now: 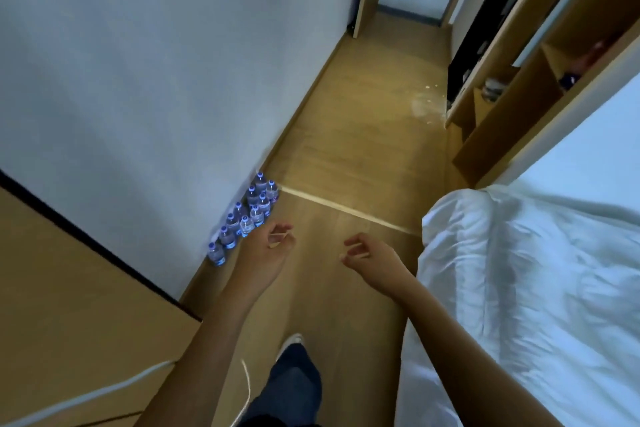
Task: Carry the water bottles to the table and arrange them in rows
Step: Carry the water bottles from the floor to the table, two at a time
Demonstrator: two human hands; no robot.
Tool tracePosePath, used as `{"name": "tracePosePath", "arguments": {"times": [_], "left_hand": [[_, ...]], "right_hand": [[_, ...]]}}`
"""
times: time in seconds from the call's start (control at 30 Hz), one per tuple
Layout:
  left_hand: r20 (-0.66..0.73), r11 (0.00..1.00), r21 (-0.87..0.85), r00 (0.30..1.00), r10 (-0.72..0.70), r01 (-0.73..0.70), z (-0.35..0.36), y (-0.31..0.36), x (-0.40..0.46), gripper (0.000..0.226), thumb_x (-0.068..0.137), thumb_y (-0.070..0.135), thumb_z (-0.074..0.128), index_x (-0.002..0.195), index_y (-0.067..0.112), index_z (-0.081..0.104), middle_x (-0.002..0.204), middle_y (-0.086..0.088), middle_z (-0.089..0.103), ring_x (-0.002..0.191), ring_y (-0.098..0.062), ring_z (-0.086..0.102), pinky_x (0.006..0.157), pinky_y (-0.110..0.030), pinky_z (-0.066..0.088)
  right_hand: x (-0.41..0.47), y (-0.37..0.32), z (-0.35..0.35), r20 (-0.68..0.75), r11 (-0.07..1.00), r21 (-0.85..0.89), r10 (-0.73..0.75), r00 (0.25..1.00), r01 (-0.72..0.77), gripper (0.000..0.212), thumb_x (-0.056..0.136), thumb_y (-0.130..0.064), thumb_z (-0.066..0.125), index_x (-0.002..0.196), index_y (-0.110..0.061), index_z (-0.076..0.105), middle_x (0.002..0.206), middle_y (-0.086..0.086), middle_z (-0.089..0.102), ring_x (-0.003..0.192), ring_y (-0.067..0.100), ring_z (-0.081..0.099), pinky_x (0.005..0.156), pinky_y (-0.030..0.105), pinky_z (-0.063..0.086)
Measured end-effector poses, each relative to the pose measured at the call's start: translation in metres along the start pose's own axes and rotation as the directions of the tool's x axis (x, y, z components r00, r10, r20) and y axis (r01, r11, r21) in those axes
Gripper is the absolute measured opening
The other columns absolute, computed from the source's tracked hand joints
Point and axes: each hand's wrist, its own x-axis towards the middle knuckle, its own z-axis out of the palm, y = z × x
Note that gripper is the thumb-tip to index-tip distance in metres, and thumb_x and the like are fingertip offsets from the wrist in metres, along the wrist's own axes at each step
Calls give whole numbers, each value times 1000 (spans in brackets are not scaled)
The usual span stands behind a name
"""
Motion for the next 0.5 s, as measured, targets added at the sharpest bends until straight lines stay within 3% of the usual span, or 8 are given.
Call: {"name": "tracePosePath", "arguments": {"times": [0.2,0.3,0.37,0.43,0.5], "left_hand": [[-56,998,31,997,-54,56,-1,28,138,19,92,6,62,110,6,67,103,1,65,90,-9,60,63,1,38],[-89,994,31,991,-101,104,-6,38,189,21,91,3,60,112,4,66,105,-5,67,89,-11,60,64,-3,39],[-114,989,15,983,-147,150,-5,42,221,23,91,3,60,113,5,66,111,-9,68,100,-20,63,78,-18,46],[-170,976,-15,962,-214,215,-4,46,251,22,91,5,60,112,7,68,112,-9,69,99,-27,64,83,-32,47],[-214,965,-37,941,-262,260,-2,46,280,20,92,10,59,110,12,69,110,-6,69,85,-23,64,79,-38,49]], "right_hand": [[138,-58,-43,36,999,-53,-11,999,12,31,92,-28,67,122,-22,60,112,-2,63,101,18,63,90,37,52],[194,-79,-56,50,998,-49,-26,998,29,27,90,-25,69,116,-21,62,107,-2,64,89,15,62,74,26,50],[232,-89,-65,66,998,-37,-41,997,44,28,90,-23,70,116,-19,63,108,1,64,86,14,60,62,22,43],[271,-100,-72,110,997,-42,-55,992,60,29,90,-22,70,118,-17,63,110,4,65,87,14,59,62,21,43],[309,-109,-78,174,995,-58,-70,982,81,29,90,-22,68,118,-17,62,109,3,65,86,14,60,65,21,45]]}}
